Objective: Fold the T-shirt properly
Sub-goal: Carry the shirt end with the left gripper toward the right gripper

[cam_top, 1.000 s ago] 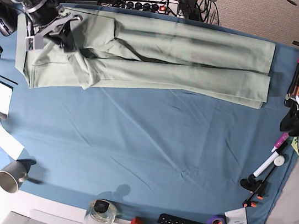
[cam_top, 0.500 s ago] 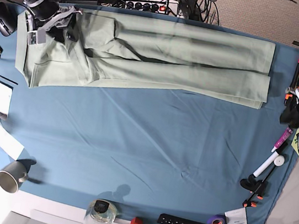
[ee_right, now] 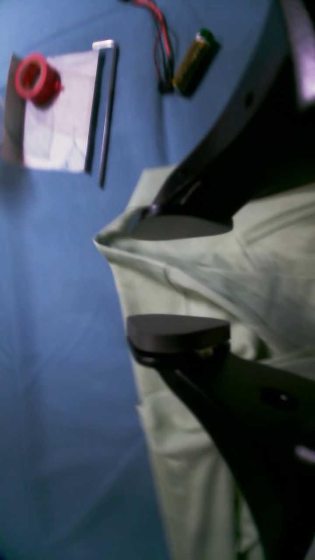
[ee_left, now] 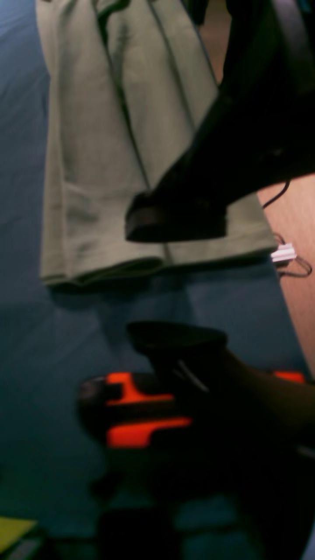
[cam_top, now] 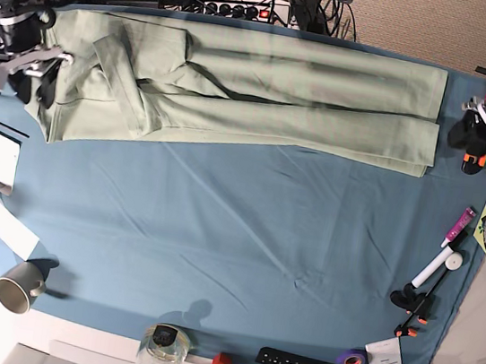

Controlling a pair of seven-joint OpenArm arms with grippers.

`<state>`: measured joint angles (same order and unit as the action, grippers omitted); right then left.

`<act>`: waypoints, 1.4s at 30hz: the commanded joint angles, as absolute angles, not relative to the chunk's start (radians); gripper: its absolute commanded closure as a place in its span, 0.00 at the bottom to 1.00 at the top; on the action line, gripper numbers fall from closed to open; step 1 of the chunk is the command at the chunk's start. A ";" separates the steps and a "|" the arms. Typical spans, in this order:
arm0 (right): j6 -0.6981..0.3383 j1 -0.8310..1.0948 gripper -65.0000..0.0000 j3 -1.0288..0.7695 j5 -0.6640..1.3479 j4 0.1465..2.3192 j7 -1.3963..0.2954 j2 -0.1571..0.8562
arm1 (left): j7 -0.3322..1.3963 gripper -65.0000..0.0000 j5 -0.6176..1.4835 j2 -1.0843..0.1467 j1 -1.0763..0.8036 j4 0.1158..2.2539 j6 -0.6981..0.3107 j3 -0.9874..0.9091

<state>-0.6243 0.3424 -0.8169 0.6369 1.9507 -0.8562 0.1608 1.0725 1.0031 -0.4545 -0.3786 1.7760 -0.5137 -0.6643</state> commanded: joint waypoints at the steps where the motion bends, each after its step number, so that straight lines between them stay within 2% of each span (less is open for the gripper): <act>1: -0.617 0.331 0.58 -0.824 0.640 1.968 -0.829 0.174 | 1.052 0.54 1.025 -0.461 -0.383 1.792 -0.512 -0.673; 5: -0.557 0.305 0.58 -0.824 0.604 1.968 -0.814 0.174 | 1.040 0.54 1.024 -0.408 -0.384 1.769 -0.506 -0.671; 7: -0.546 0.301 0.58 -0.824 0.601 1.968 -0.808 0.175 | 1.024 0.54 1.007 -0.388 -0.380 1.741 -0.472 -0.662; 10: -0.545 0.299 0.58 -0.824 0.601 1.968 -0.807 0.175 | 1.012 0.54 0.983 -0.365 -0.364 1.686 -0.440 -0.654; 20: -0.545 0.299 0.58 -0.824 0.601 1.968 -0.806 0.175 | 1.031 0.54 1.048 -0.363 -0.290 1.480 -0.445 -0.647; 32: -0.546 0.299 0.58 -0.824 0.601 1.968 -0.808 0.174 | 1.091 0.54 1.112 -0.363 -0.293 1.471 -0.492 -0.450; 39: -0.546 0.299 0.58 -0.824 0.601 1.968 -0.807 0.175 | 1.081 0.54 1.093 -0.364 -0.293 1.471 -0.498 -0.448; 42: -0.546 0.299 0.58 -0.824 0.600 1.968 -0.807 0.175 | 1.081 0.65 1.093 -0.364 -0.294 1.471 -0.498 -0.448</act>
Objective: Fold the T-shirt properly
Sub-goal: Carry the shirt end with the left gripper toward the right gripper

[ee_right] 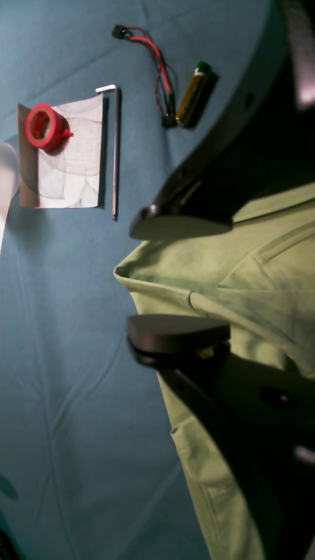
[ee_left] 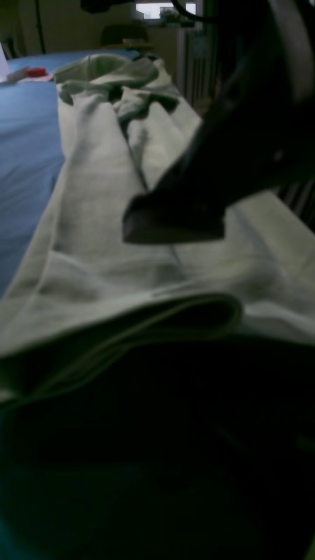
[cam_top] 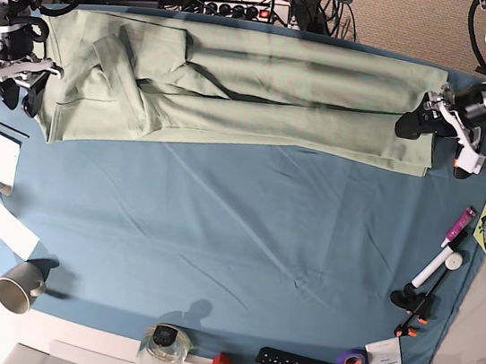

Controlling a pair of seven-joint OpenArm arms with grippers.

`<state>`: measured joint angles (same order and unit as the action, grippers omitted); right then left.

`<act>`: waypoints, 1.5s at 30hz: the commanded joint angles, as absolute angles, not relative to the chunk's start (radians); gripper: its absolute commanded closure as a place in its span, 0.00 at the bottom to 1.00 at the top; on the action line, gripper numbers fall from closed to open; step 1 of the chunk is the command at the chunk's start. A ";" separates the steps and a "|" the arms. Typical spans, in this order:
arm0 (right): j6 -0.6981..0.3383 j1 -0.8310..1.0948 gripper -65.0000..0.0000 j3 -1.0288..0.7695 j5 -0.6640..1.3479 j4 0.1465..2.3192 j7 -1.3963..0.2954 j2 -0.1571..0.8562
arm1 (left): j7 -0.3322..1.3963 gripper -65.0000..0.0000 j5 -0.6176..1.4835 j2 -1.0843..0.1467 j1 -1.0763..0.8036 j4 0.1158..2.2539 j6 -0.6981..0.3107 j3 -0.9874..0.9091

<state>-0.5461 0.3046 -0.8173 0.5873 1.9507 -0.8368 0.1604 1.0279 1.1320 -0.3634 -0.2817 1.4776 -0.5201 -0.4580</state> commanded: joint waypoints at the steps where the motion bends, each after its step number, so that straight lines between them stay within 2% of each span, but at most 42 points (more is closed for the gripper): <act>1: -0.546 0.299 0.58 -0.824 0.600 1.968 -0.808 0.175 | 1.081 0.71 1.093 -0.364 -0.293 1.471 -0.499 -0.448; 5: -0.545 0.299 0.58 -0.824 0.575 1.968 -0.807 0.175 | 1.081 0.99 1.093 -0.363 -0.293 1.473 -0.565 -0.448; 15: -0.545 0.299 0.58 -0.824 0.575 1.968 -0.804 0.174 | 1.081 1.00 1.102 -0.358 -0.293 1.607 -0.604 -0.448; 22: -0.545 0.299 0.58 -0.824 0.575 1.968 -0.804 0.174 | 1.103 1.00 1.104 -0.279 -0.294 1.785 -0.603 -0.409; 26: -0.545 0.299 0.58 -0.824 0.575 1.968 -0.804 0.174 | 1.080 1.00 1.068 -0.267 -0.293 1.822 -0.603 -0.255; 36: -0.545 0.299 0.58 -0.824 0.574 1.968 -0.804 0.174 | 0.945 1.00 0.728 -0.138 -0.169 1.813 -0.544 0.178; 39: -0.545 0.299 0.58 -0.824 0.574 1.968 -0.804 0.174 | 0.894 1.00 0.615 -0.105 -0.134 1.813 -0.488 0.273; 45: -0.545 0.299 0.58 -0.824 0.575 1.968 -0.804 0.175 | 0.843 1.00 0.504 -0.034 -0.087 1.771 -0.486 0.380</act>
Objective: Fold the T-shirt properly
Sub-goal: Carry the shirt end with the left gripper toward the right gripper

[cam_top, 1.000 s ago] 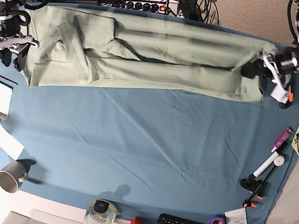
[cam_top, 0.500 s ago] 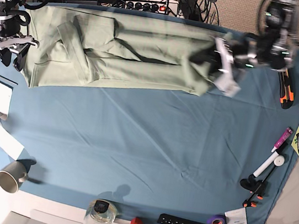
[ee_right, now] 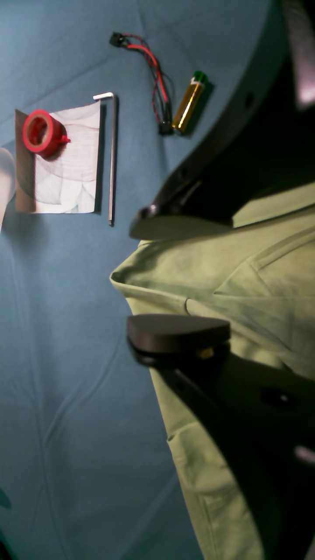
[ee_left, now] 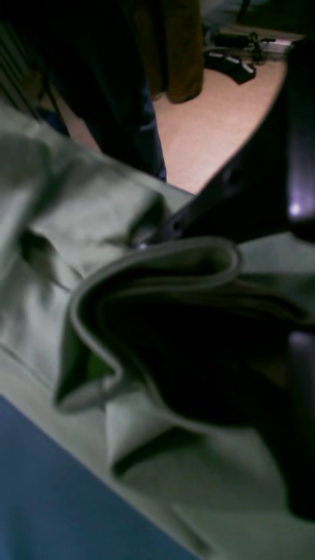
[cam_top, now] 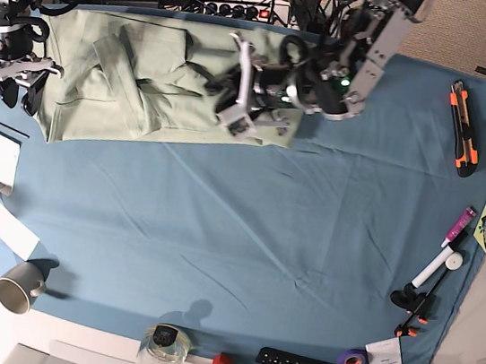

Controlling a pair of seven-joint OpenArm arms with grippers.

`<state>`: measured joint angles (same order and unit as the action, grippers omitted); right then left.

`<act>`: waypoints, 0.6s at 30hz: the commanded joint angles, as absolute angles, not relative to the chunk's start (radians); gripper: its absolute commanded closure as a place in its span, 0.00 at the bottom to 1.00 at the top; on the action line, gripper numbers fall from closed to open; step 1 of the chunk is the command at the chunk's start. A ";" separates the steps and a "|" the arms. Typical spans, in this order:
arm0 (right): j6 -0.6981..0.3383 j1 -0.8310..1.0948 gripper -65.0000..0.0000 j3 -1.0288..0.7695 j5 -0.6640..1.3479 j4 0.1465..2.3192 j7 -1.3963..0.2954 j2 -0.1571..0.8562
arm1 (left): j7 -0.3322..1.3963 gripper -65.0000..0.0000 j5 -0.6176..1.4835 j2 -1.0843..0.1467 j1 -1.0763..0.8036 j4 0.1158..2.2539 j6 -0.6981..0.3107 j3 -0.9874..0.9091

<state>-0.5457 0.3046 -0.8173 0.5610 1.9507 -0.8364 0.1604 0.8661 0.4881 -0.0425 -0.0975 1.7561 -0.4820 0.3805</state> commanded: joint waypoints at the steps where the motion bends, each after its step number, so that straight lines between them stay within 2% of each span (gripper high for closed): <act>1: -0.545 0.299 0.58 -0.824 0.575 1.968 -0.804 0.175 | 0.836 1.00 0.497 -0.022 -0.077 1.752 -0.486 0.386; 8: -0.545 0.299 0.58 -0.824 0.575 1.968 -0.803 0.175 | 0.803 1.00 0.474 0.009 0.002 1.637 -0.486 0.390; 18: -0.545 0.299 0.58 -0.824 0.575 1.968 -0.802 0.175 | 0.820 0.99 0.479 0.010 0.016 1.629 -0.488 0.390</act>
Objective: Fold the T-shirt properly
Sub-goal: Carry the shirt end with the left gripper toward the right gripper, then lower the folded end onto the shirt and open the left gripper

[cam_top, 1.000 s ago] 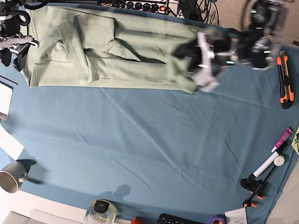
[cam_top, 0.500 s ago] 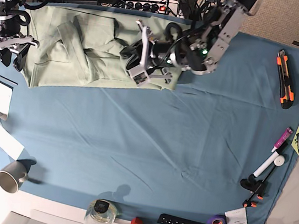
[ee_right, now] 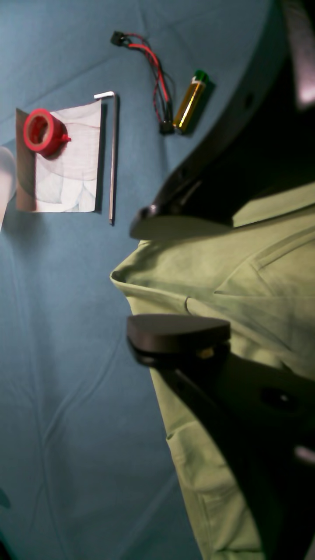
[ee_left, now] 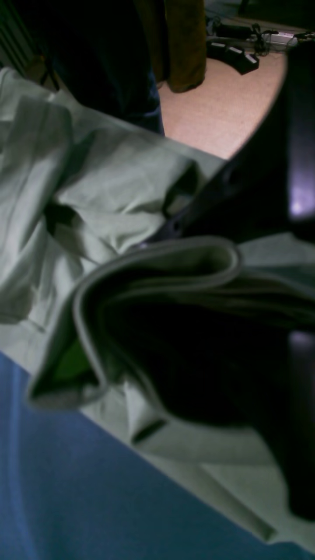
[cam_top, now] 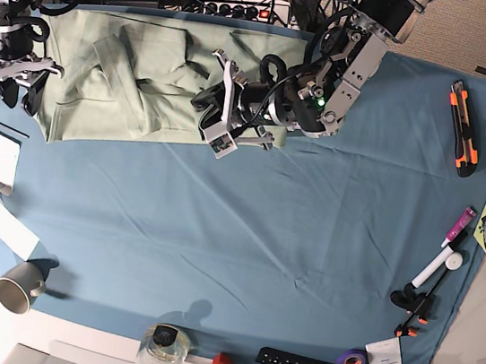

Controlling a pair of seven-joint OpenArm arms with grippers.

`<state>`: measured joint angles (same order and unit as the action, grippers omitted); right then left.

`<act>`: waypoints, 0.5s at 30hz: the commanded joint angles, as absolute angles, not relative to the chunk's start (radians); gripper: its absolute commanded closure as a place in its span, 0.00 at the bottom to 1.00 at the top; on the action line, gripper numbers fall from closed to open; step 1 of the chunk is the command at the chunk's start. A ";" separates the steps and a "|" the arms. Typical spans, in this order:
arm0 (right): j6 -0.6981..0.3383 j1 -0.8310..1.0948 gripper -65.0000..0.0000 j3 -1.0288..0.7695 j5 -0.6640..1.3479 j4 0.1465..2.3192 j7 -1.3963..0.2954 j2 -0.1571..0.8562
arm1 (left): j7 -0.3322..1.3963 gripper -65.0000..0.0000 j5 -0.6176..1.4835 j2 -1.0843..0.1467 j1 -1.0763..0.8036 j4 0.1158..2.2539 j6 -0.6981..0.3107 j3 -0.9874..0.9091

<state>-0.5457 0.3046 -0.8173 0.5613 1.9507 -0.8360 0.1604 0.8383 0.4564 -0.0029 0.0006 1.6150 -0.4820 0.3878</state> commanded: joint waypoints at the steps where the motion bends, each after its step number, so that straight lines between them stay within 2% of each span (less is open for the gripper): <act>1: -0.545 0.299 0.58 -0.824 0.575 1.968 -0.802 0.175 | 0.827 0.88 0.485 0.012 0.016 1.629 -0.490 0.390; 3: -0.545 0.299 0.58 -0.824 0.575 1.968 -0.802 0.174 | 0.839 0.67 0.511 0.020 0.016 1.629 -0.490 0.391; 5: -0.545 0.299 0.58 -0.824 0.575 1.968 -0.801 0.175 | 0.838 0.57 0.534 0.027 0.014 1.629 -0.490 0.391; 12: -0.545 0.299 0.58 -0.824 0.575 1.968 -0.800 0.175 | 0.841 0.57 0.573 0.041 0.014 1.629 -0.494 0.390; 15: -0.545 0.299 0.58 -0.824 0.575 1.968 -0.800 0.175 | 0.847 0.57 0.613 0.041 0.014 1.629 -0.545 0.390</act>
<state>-0.5457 0.3046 -0.8173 0.5613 1.9507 -0.8333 0.1604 0.8661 0.5877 0.0277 0.0006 1.6142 -0.5407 0.3878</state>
